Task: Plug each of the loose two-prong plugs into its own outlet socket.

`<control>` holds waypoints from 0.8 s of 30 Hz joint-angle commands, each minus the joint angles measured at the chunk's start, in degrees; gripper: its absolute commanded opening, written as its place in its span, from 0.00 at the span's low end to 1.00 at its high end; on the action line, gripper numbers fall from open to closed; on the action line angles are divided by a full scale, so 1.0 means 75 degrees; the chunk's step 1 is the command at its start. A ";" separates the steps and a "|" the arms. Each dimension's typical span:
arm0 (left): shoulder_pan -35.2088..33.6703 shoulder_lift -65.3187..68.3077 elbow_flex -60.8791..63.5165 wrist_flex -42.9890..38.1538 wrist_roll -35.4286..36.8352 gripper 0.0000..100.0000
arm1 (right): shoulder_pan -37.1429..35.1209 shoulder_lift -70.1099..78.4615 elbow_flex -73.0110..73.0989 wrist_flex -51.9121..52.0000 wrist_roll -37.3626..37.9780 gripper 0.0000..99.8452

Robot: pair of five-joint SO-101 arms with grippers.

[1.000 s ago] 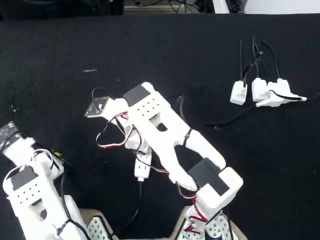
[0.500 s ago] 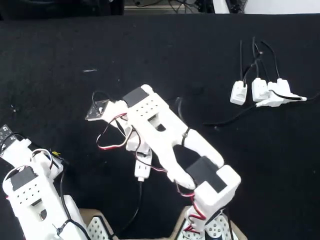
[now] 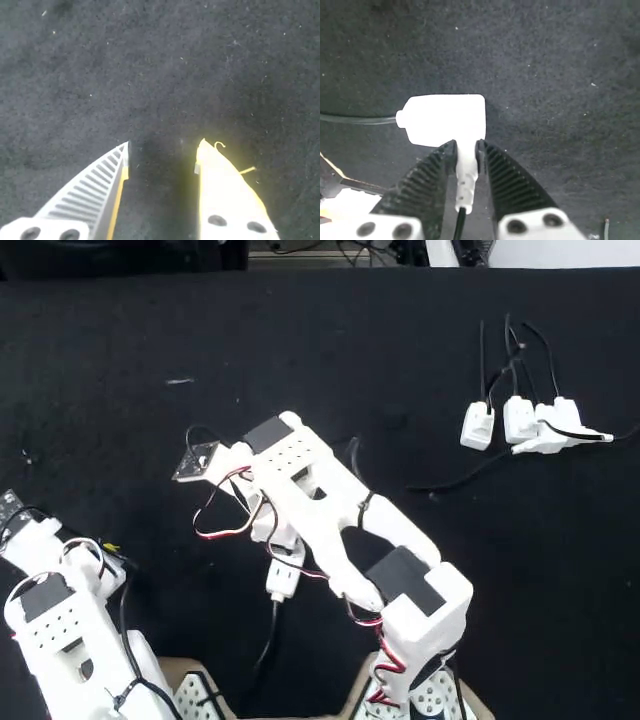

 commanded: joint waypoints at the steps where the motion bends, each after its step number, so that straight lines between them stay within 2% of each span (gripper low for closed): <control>1: -0.0346 -0.0070 -0.0651 -0.0059 0.0070 0.23 | 0.0059 -0.0018 -0.0029 -0.0211 -0.0152 0.01; 19: -0.0440 -0.0070 -0.0651 -0.0059 0.0070 0.23 | -0.0117 -0.0053 0.0252 -0.0492 -0.0152 0.01; 24: -0.0440 -0.0070 -0.0651 -0.0059 0.0070 0.23 | 0.0610 -0.0041 -0.0088 -0.0481 -0.0188 0.01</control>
